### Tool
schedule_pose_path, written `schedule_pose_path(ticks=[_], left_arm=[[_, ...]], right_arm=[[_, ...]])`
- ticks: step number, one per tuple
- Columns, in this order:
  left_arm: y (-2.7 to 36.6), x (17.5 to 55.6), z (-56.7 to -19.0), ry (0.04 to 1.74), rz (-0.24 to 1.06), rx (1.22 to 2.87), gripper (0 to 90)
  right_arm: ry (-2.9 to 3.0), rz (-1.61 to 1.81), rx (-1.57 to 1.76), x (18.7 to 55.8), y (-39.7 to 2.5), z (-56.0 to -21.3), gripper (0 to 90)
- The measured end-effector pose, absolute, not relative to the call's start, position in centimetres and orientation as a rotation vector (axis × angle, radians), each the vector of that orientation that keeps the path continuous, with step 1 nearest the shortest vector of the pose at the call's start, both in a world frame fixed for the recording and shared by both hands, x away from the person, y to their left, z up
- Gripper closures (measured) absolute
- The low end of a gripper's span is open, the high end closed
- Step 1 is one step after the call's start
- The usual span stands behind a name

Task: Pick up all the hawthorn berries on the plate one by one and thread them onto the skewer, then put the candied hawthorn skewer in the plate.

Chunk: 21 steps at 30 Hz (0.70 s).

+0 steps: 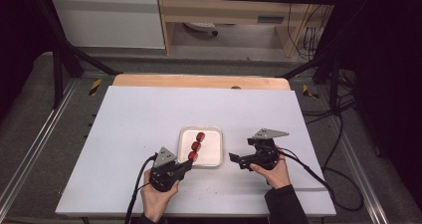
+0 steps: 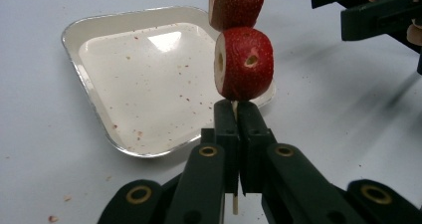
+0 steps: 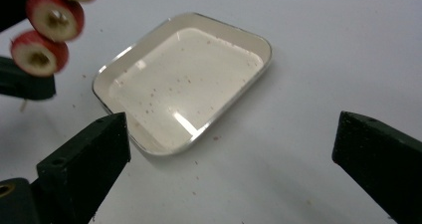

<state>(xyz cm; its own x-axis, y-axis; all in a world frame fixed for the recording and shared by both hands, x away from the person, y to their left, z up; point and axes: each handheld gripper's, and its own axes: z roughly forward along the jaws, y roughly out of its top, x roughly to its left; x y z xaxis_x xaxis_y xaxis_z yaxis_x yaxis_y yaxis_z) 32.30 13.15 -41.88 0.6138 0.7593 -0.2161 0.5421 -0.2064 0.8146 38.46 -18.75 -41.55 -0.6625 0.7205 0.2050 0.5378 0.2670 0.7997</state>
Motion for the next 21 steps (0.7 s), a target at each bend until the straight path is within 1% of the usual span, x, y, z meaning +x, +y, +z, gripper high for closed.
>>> schedule_pose_path(ticks=[10, 21], left_arm=[[14.1, 33.4, -40.7, 1.032, 0.302, 1.941, 88.4], [13.6, 34.7, -39.3, 1.015, 0.307, 1.978, 88.4]], right_arm=[[2.373, 1.222, 1.208, 37.4, -21.3, -43.3, 2.5], [2.371, 1.175, 1.208, 36.2, -23.4, -44.4, 2.1]])
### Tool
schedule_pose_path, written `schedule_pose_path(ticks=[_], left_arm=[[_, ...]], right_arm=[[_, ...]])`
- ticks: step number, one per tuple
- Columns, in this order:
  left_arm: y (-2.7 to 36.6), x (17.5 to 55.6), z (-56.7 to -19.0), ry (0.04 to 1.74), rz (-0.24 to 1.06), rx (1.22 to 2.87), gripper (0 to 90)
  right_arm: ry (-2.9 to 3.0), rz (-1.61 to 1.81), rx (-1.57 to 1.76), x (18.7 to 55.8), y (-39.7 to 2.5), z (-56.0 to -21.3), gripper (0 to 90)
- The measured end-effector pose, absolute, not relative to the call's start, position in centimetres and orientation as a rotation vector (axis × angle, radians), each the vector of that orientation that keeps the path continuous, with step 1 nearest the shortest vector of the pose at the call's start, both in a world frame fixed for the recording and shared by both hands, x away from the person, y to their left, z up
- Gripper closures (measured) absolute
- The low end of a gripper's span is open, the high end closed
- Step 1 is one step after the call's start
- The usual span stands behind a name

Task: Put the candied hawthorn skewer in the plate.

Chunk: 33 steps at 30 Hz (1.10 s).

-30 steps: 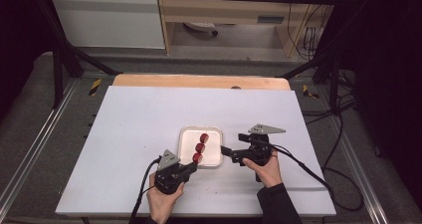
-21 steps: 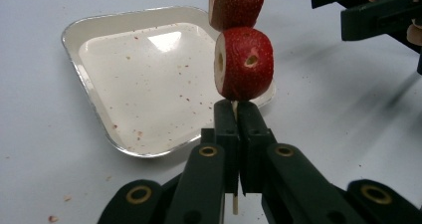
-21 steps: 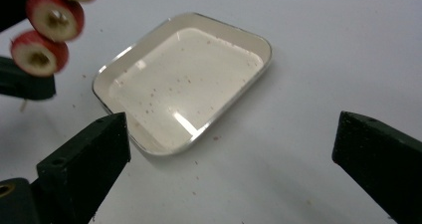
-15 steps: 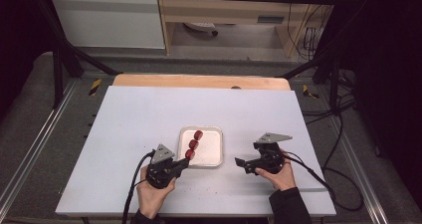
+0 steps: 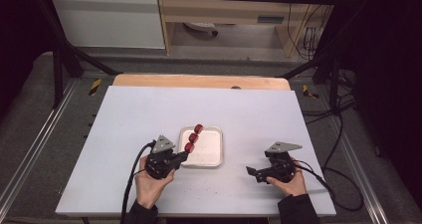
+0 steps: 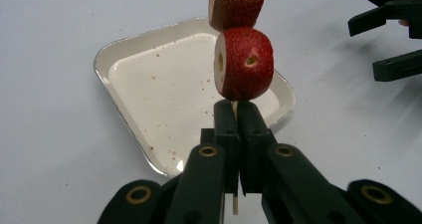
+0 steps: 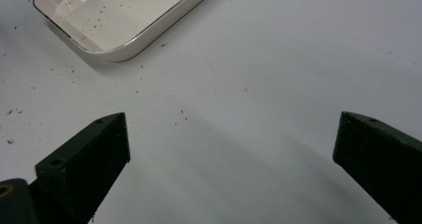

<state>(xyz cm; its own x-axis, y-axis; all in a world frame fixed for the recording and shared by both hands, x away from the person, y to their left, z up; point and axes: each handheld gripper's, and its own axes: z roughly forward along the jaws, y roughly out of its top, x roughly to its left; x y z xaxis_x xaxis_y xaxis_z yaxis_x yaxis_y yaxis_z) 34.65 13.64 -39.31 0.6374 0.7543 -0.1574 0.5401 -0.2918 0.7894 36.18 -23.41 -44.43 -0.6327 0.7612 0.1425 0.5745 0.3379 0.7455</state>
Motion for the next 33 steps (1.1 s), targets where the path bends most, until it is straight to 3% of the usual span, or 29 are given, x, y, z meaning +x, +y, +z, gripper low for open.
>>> schedule_pose_path(ticks=[16, 33], left_arm=[[12.3, 37.2, -39.1, 1.038, 0.327, 2.082, 88.4], [10.0, 39.7, -41.9, 1.097, 0.350, 2.233, 88.4]], right_arm=[[2.362, 1.151, 1.221, 35.5, -25.0, -44.8, 2.0], [2.361, 1.157, 1.212, 35.4, -25.2, -44.8, 2.0]])
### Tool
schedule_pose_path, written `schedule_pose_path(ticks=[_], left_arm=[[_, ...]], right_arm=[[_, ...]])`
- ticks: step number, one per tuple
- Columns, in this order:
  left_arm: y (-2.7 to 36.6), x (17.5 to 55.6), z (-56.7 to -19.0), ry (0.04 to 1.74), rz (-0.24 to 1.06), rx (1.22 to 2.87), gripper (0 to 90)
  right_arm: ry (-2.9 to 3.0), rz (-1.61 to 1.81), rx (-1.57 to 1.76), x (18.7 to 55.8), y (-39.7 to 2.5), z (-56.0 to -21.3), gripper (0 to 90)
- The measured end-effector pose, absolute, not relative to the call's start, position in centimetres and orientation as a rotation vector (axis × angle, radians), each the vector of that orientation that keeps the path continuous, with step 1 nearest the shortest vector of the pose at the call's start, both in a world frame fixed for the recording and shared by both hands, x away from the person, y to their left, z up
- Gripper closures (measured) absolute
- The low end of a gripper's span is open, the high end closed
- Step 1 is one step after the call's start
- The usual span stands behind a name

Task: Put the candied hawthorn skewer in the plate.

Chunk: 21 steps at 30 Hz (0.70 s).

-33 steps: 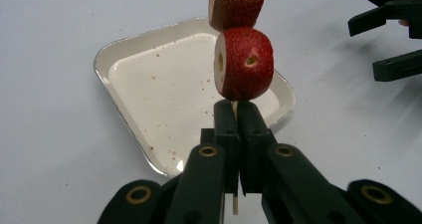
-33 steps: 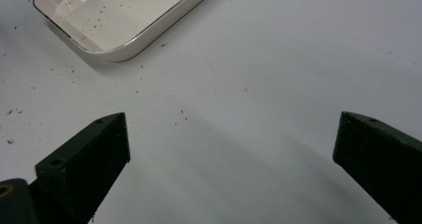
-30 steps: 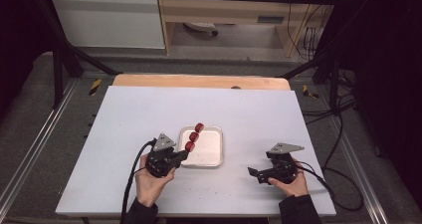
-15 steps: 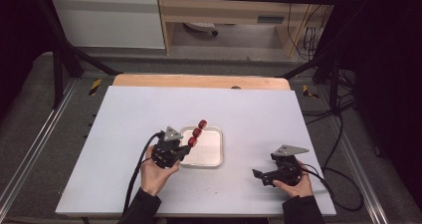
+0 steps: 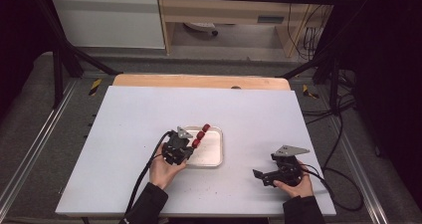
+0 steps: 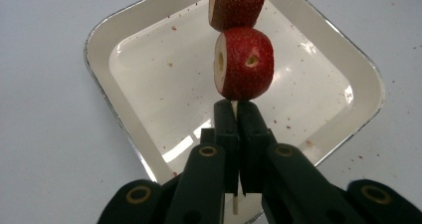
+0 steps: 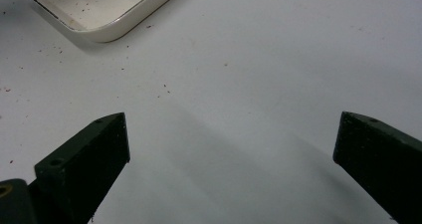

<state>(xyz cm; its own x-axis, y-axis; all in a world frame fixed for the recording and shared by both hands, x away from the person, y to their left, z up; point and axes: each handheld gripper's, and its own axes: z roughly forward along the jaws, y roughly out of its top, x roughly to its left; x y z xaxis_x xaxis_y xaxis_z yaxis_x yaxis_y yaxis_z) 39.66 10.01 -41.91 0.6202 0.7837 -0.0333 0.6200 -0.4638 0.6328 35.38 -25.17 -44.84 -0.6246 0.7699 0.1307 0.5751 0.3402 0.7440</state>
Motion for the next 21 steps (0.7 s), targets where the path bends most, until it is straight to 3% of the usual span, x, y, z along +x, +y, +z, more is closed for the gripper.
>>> schedule_pose_path(ticks=[21], left_arm=[[9.3, 39.9, -43.1, 1.160, 0.374, 2.304, 88.0]], right_arm=[[2.361, 1.151, 1.218, 35.4, -25.1, -44.9, 2.0]])
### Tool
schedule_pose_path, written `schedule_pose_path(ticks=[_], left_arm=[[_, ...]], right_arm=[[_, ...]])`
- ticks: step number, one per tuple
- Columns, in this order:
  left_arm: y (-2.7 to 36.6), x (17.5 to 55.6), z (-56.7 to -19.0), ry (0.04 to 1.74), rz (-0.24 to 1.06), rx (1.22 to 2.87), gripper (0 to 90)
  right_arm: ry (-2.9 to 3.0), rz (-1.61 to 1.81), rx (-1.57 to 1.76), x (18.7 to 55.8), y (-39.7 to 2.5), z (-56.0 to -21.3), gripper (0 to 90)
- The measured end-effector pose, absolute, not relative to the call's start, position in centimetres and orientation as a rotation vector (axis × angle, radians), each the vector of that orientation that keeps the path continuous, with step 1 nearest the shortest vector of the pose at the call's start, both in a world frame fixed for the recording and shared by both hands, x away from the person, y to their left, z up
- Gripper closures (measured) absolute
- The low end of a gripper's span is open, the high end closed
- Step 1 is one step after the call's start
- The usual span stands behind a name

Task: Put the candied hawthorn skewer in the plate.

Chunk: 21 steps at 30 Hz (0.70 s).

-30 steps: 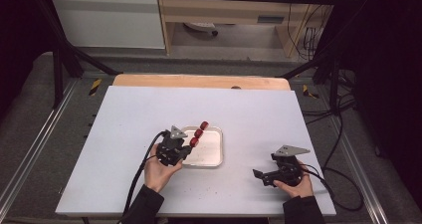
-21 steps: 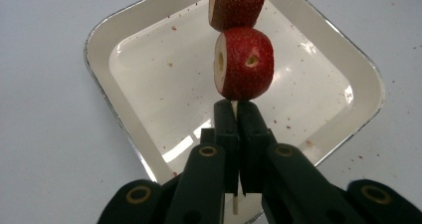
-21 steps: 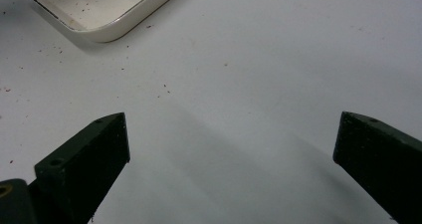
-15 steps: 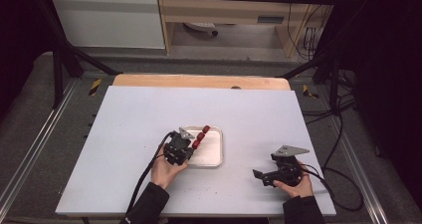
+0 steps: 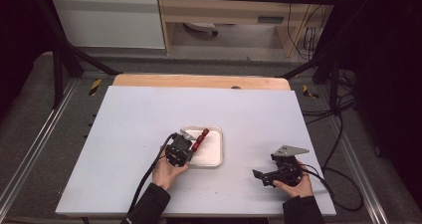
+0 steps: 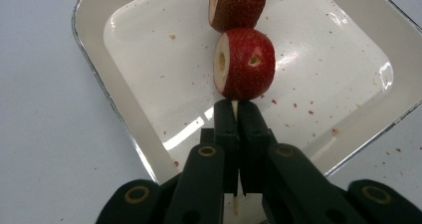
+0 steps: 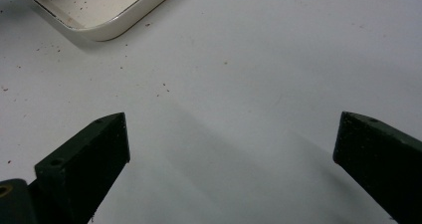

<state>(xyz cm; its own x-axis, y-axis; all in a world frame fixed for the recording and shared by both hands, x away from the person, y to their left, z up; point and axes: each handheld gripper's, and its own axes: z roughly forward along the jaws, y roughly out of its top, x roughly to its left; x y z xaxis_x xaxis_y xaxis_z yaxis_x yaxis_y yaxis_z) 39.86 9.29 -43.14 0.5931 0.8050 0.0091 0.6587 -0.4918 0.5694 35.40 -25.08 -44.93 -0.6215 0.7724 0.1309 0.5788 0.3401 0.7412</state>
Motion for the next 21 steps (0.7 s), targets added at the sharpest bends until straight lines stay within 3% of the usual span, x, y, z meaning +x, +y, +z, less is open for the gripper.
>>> schedule_pose_path(ticks=[10, 15, 21], left_arm=[[9.6, 39.7, -42.8, 1.139, 0.380, 2.297, 84.3], [10.3, 39.5, -42.0, 1.096, 0.372, 2.272, 72.7], [11.4, 39.2, -41.1, 1.043, 0.338, 2.270, 52.6]], right_arm=[[2.361, 1.153, 1.219, 35.4, -25.1, -44.9, 2.1], [2.355, 1.155, 1.222, 35.4, -25.1, -44.9, 2.1], [2.353, 1.158, 1.231, 35.4, -25.1, -44.8, 2.0]])
